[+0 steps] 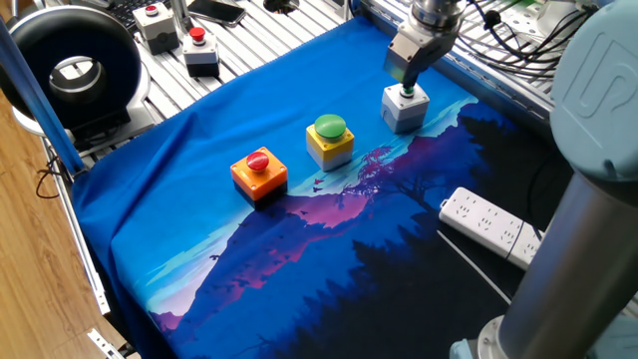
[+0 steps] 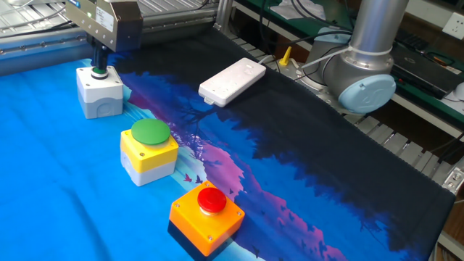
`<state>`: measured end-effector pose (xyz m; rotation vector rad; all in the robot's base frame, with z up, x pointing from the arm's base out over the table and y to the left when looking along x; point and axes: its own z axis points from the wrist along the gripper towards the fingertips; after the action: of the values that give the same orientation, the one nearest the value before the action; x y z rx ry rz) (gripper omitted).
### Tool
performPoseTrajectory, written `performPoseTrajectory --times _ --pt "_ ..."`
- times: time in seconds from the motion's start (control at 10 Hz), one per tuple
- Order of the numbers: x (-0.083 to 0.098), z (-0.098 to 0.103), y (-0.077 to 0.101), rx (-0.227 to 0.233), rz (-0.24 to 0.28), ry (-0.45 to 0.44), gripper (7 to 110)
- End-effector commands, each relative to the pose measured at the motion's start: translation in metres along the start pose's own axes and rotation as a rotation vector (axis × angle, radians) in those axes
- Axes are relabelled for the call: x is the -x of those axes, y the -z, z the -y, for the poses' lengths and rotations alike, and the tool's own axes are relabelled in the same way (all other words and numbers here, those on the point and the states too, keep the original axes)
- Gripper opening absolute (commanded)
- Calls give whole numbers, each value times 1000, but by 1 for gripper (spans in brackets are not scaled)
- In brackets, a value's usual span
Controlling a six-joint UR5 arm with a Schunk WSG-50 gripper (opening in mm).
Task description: Press three buttons from left to right in sequence
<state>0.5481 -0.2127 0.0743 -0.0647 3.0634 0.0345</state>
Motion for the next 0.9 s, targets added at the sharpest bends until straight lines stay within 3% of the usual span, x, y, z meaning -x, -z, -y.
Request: performPoseTrajectory --times 0.0,0.6,0.8 --pt "-1 -2 -2 24 -3 -8 7" --pt "0 -4 -6 31 -15 2 7" --pt "-3 -2 -2 52 -11 13 7"
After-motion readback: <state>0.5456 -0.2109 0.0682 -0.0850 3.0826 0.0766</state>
